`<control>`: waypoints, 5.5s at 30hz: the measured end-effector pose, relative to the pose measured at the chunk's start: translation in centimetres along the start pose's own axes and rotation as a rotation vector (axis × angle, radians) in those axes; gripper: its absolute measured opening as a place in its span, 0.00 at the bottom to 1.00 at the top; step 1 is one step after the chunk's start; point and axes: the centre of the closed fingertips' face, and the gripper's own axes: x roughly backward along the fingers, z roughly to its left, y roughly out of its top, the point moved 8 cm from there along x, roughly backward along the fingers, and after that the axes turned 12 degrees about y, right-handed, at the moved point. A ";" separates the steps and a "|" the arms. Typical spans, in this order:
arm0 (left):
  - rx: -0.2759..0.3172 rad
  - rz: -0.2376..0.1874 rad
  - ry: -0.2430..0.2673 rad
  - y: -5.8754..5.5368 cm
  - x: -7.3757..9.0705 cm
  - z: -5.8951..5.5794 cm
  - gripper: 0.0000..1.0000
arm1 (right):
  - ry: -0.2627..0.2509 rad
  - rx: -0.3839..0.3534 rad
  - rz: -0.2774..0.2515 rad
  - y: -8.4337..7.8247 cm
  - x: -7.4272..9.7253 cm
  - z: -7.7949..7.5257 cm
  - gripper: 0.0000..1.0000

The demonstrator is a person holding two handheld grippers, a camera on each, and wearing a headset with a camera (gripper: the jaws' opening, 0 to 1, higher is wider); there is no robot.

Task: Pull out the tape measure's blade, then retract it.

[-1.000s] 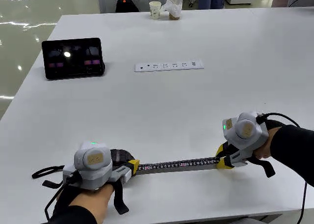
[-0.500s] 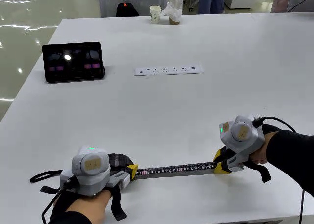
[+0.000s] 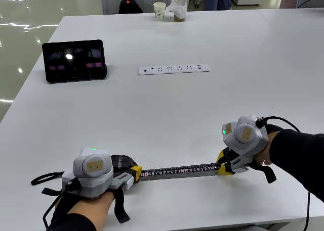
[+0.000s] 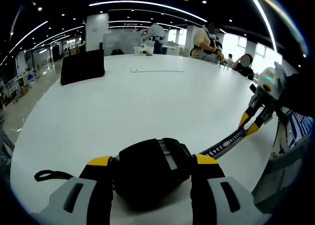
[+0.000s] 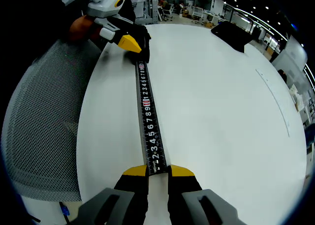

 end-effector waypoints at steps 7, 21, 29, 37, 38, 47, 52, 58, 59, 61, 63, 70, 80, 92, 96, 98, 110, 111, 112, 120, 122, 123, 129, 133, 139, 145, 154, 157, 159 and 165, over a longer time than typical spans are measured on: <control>0.000 0.002 0.000 0.0 0.0 -0.1 0.59 | 0.009 0.061 0.013 0.2 -0.1 0.1 0.11; -0.002 0.003 0.000 0.0 0.0 -0.2 0.59 | 0.017 0.059 0.006 0.5 -0.3 0.0 0.12; -0.002 0.004 -0.001 0.0 0.0 -0.2 0.59 | 0.015 0.056 0.012 0.8 -0.5 0.0 0.12; -0.003 0.003 -0.001 0.0 0.0 -0.1 0.59 | 0.014 0.054 0.002 1.2 -0.6 0.0 0.12; -0.003 0.004 -0.001 0.0 0.0 -0.1 0.59 | 0.014 0.051 0.003 1.2 -0.7 -0.1 0.12; -0.004 0.004 -0.001 0.0 0.0 -0.1 0.59 | 0.011 0.038 -0.002 1.6 -0.8 0.0 0.12; -0.005 0.004 0.000 0.0 0.0 -0.1 0.59 | 0.010 0.036 -0.003 1.9 -1.0 0.1 0.12; -0.005 0.004 -0.001 0.1 0.0 -0.2 0.59 | 0.013 0.030 -0.001 2.2 -1.1 0.1 0.12; -0.005 0.004 -0.001 0.1 0.0 -0.2 0.59 | 0.014 0.028 -0.002 2.2 -1.1 0.1 0.12; -0.004 0.004 -0.001 0.1 0.0 -0.2 0.59 | 0.015 0.028 -0.003 2.3 -1.1 0.1 0.12; -0.004 0.004 -0.002 0.1 0.0 -0.2 0.59 | 0.015 0.024 -0.004 2.4 -1.2 0.1 0.12; -0.005 0.002 -0.002 0.0 0.0 -0.2 0.59 | 0.019 0.019 -0.006 2.7 -1.3 0.0 0.12; -0.006 0.000 -0.002 0.0 0.0 -0.2 0.59 | 0.015 0.011 -0.011 3.1 -1.6 0.1 0.12; -0.005 -0.001 -0.003 0.0 0.0 -0.1 0.59 | 0.018 0.006 -0.022 3.4 -1.8 0.0 0.12; -0.004 -0.002 -0.003 0.0 0.0 -0.2 0.59 | 0.018 0.006 -0.024 3.6 -1.8 0.0 0.12; -0.005 -0.002 -0.004 0.0 0.0 -0.2 0.59 | 0.018 0.005 -0.024 3.6 -1.9 0.0 0.12; -0.013 -0.018 -0.014 -0.1 0.0 -0.1 0.58 | 0.019 -0.008 -0.043 4.0 -2.1 0.2 0.11; -0.013 -0.018 -0.015 -0.1 -0.1 -0.1 0.59 | 0.020 -0.007 -0.043 4.0 -2.1 0.2 0.11; -0.013 -0.019 -0.016 -0.1 -0.1 -0.1 0.59 | 0.020 -0.006 -0.042 4.0 -2.1 0.2 0.11; -0.015 -0.020 -0.019 0.0 -0.1 0.0 0.59 | 0.020 0.004 -0.040 4.2 -2.2 0.3 0.11; -0.015 -0.020 -0.019 0.0 -0.1 0.0 0.59 | 0.019 -0.001 -0.044 4.2 -2.3 0.3 0.11; -0.015 -0.020 -0.019 0.0 -0.1 -0.1 0.59 | 0.018 0.001 -0.045 4.2 -2.3 0.3 0.11; -0.015 -0.020 -0.020 0.0 0.0 -0.1 0.59 | 0.018 -0.009 -0.060 4.4 -2.4 0.3 0.11; -0.015 -0.020 -0.020 0.0 0.0 -0.2 0.59 | 0.018 -0.002 -0.062 4.5 -2.5 0.4 0.12; -0.015 -0.019 -0.019 0.0 0.0 -0.1 0.59 | 0.019 0.000 -0.066 4.9 -2.8 0.4 0.12; -0.014 -0.018 -0.019 0.0 0.0 -0.1 0.59 | 0.016 0.000 -0.076 5.1 -3.0 0.3 0.12; -0.015 -0.017 -0.019 0.0 0.0 -0.1 0.59 | 0.012 0.002 -0.077 5.5 -3.2 0.4 0.12; -0.014 -0.017 -0.019 -0.1 0.0 -0.1 0.59 | 0.013 0.002 -0.077 5.7 -3.2 0.4 0.12; -0.014 -0.016 -0.020 -0.1 0.0 -0.1 0.59 | 0.012 0.003 -0.079 5.7 -3.2 0.4 0.12; -0.014 -0.016 -0.019 -0.1 0.0 -0.1 0.59 | 0.008 0.008 -0.078 5.9 -3.3 0.5 0.12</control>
